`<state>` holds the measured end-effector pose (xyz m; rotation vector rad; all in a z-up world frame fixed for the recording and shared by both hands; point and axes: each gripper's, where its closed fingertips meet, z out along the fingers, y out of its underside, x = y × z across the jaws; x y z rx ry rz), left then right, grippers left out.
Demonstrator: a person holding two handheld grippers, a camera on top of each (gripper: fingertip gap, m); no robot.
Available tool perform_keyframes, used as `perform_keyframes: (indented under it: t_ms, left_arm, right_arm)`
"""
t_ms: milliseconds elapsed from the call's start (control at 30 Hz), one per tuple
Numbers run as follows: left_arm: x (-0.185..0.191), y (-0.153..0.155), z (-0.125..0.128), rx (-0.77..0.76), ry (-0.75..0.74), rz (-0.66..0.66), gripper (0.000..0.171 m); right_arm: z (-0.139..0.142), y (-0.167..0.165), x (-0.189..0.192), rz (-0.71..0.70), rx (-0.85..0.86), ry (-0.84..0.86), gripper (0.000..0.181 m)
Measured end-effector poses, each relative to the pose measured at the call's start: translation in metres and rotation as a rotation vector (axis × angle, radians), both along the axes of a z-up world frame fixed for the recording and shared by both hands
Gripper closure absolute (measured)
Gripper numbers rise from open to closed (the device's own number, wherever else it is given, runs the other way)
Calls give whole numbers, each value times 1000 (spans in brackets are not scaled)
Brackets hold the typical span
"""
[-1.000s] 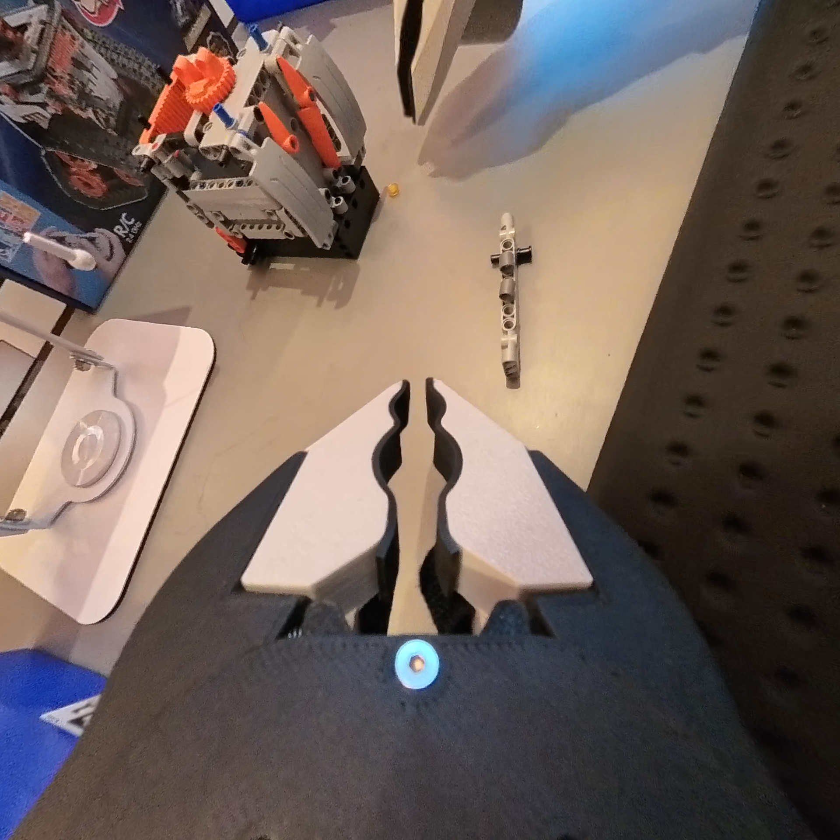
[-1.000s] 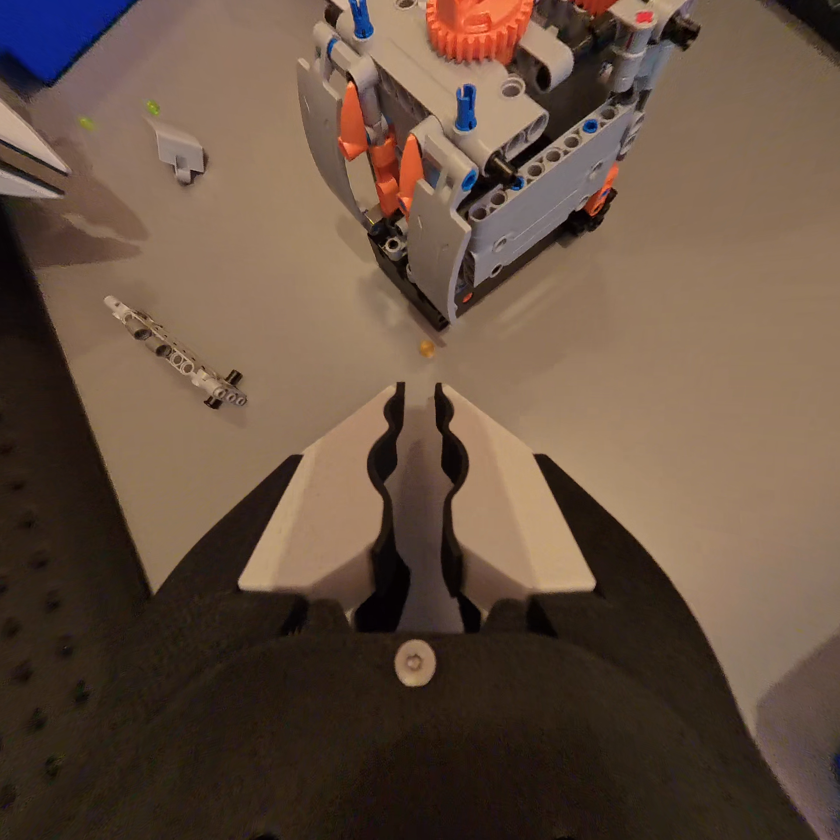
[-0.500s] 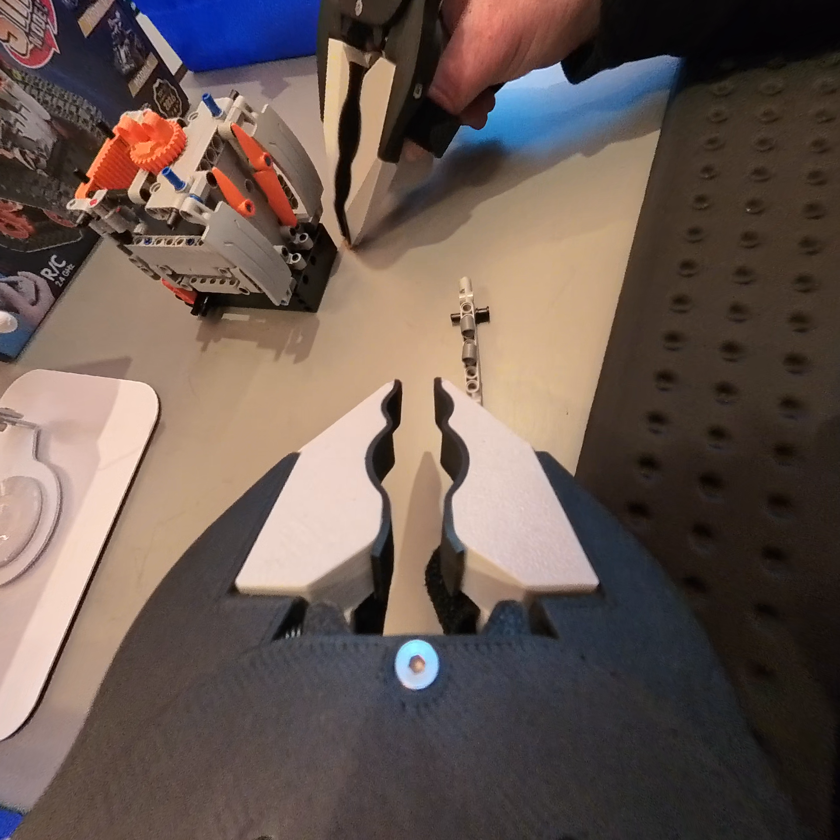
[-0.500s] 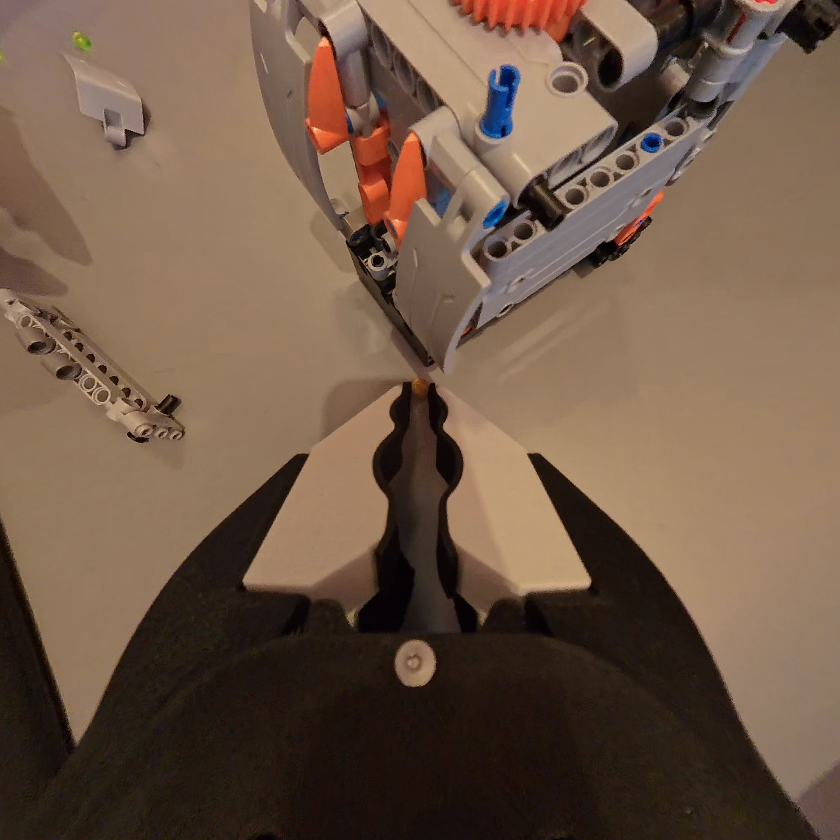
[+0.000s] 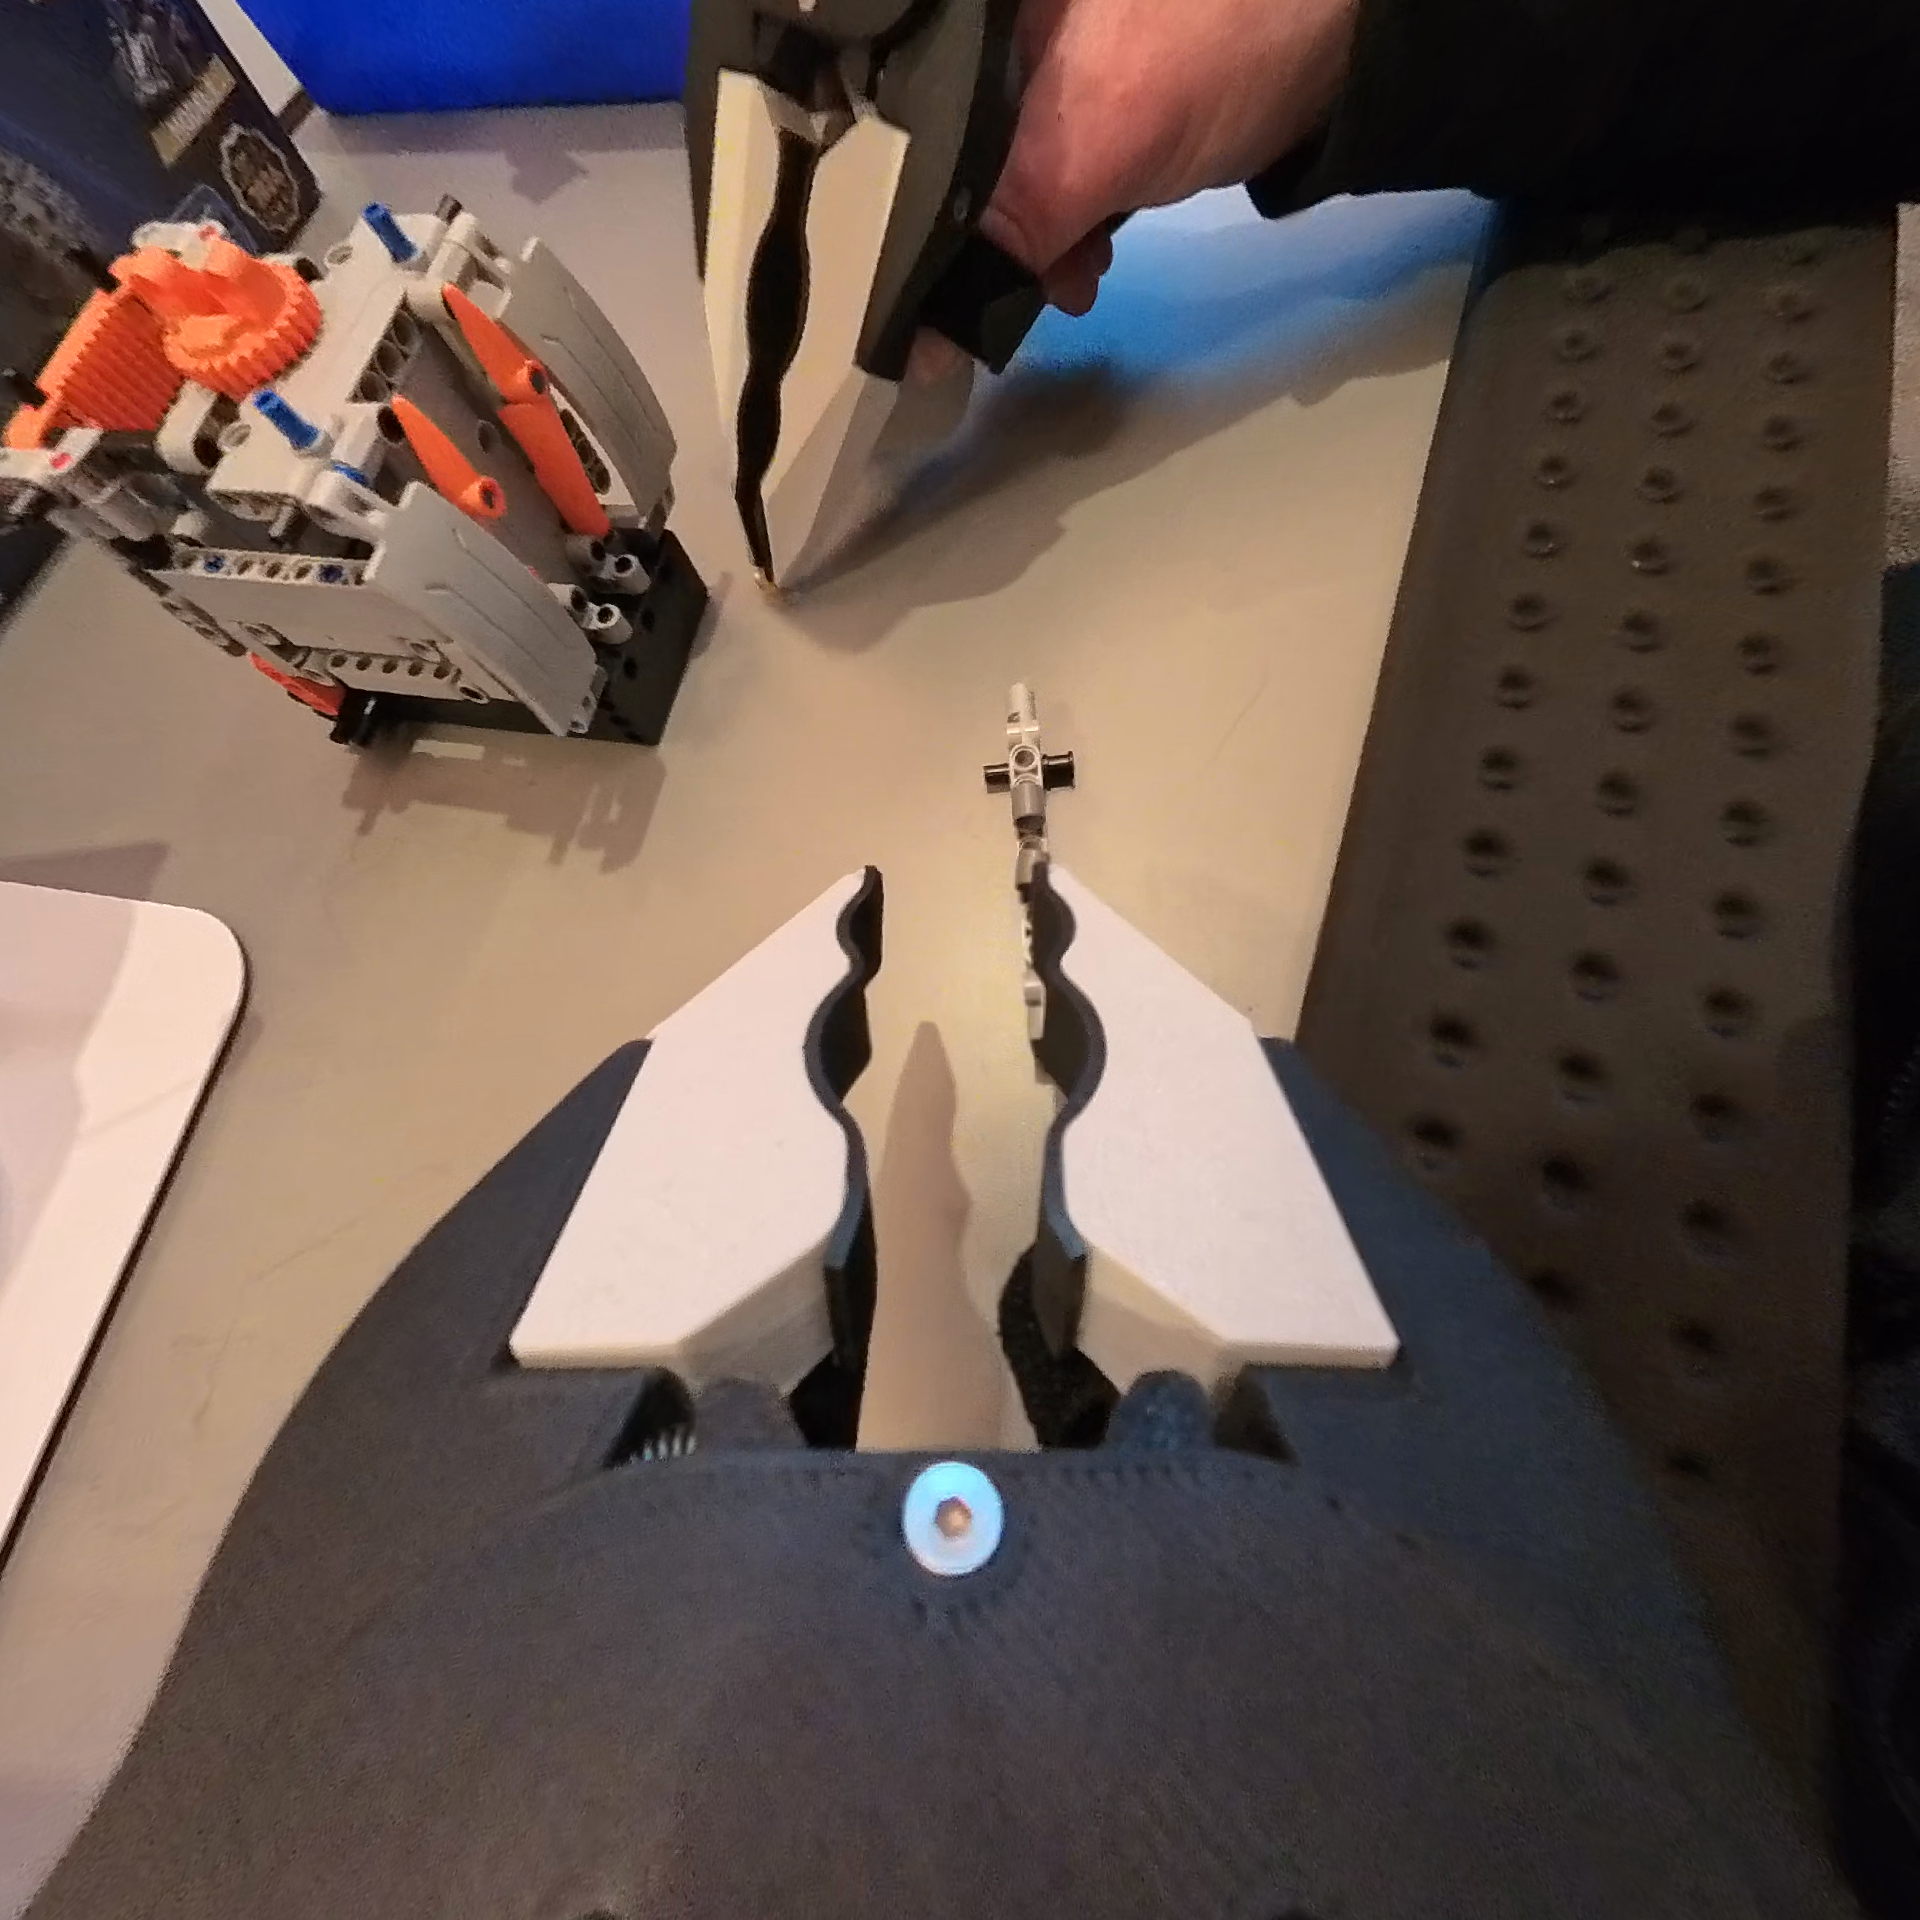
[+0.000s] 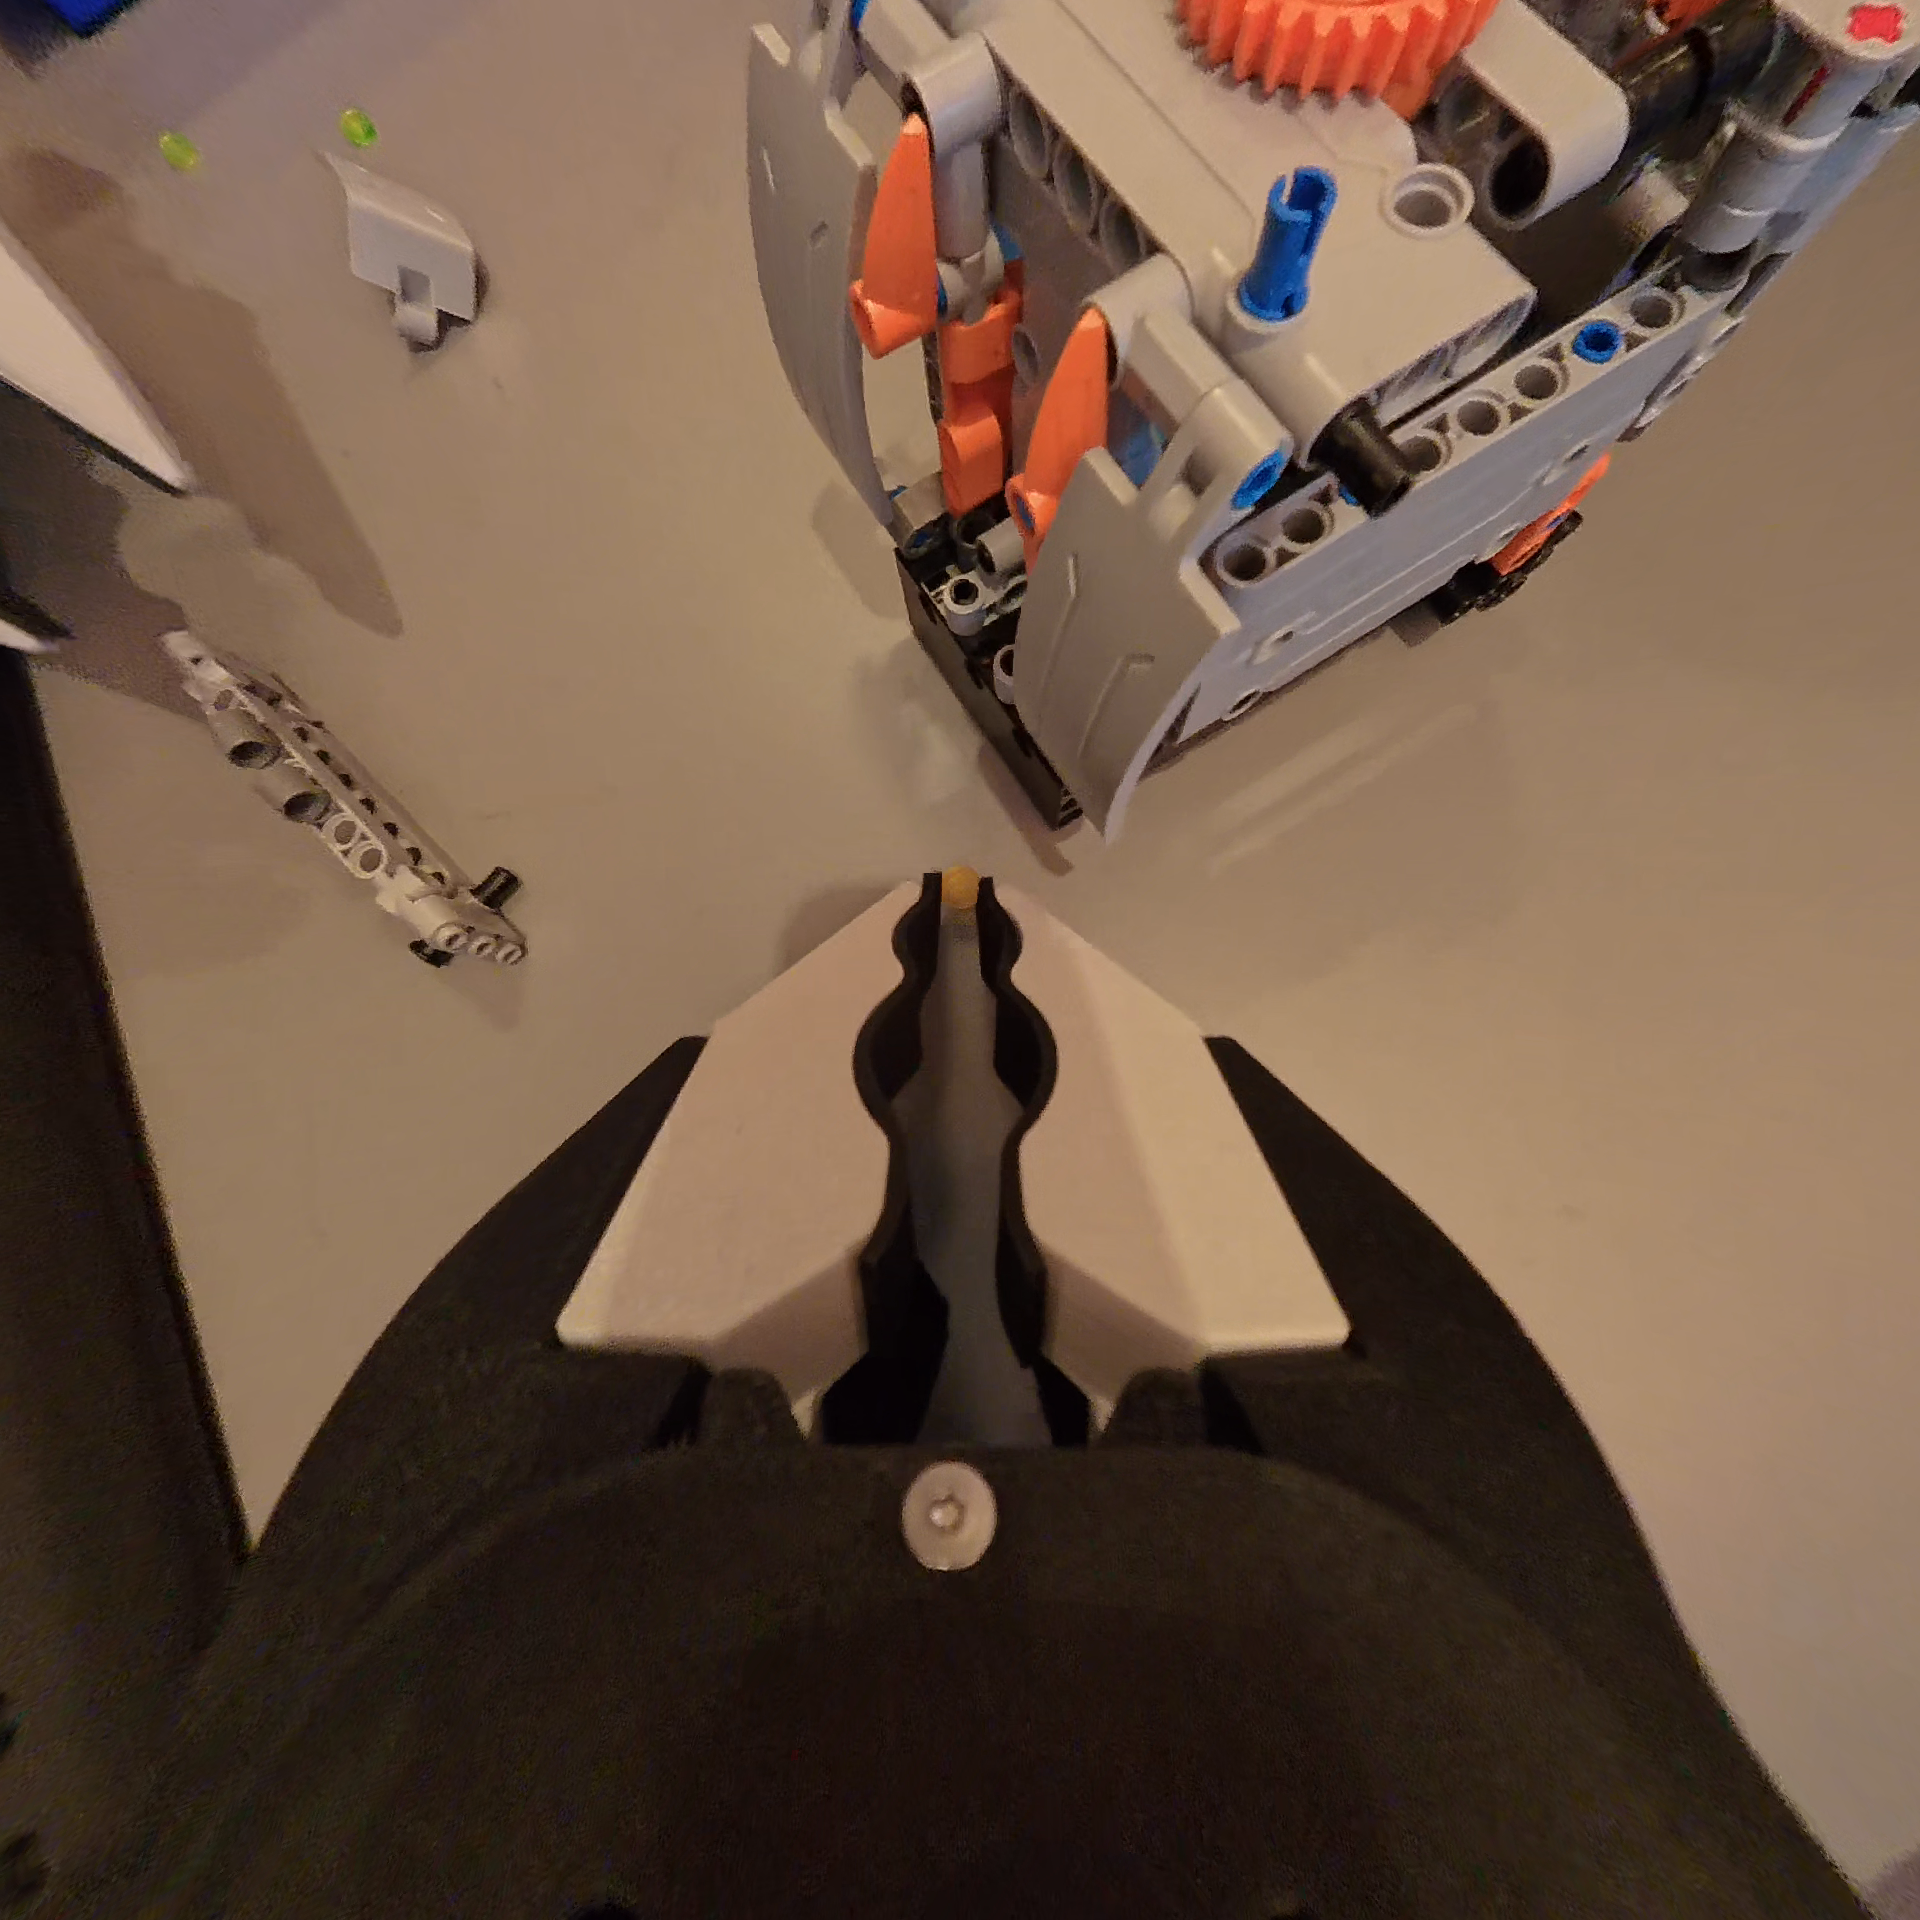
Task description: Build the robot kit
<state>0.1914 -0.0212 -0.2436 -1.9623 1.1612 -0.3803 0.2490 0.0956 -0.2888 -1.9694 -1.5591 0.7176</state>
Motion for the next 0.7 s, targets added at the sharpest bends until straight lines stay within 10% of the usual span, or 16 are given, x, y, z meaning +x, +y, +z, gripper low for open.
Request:
perform_keyframes:
  t_ms: [467, 700]
  left_arm:
    - [28, 1, -41, -160, 191, -43, 137]
    - [28, 4, -52, -173, 225, -35, 166]
  right_arm:
    - [7, -11, 1, 44, -56, 71, 177]
    - [15, -17, 0, 67, -63, 103, 177]
